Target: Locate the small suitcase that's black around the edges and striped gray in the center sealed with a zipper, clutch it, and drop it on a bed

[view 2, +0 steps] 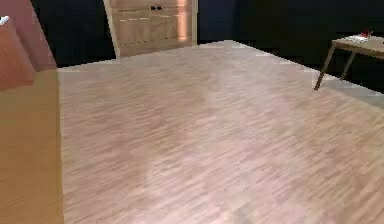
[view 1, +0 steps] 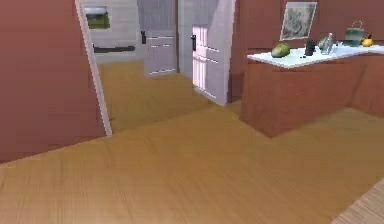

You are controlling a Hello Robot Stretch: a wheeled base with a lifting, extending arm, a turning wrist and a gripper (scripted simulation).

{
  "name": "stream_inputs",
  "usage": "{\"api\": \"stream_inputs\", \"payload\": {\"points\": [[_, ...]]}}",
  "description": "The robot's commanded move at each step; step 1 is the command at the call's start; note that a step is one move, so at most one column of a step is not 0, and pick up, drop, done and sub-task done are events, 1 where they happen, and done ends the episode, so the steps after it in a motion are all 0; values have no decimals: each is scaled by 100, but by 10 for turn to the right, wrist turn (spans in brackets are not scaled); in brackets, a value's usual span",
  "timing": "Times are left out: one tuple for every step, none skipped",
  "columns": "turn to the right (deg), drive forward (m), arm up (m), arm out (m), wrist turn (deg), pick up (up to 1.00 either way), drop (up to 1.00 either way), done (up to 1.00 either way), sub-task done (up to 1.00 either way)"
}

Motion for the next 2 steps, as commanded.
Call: {"api": "stream_inputs", "payload": {"points": [[450,0,0,0,0,0,0,0,0],[450,0,0,0,0,0,0,0,0]]}}
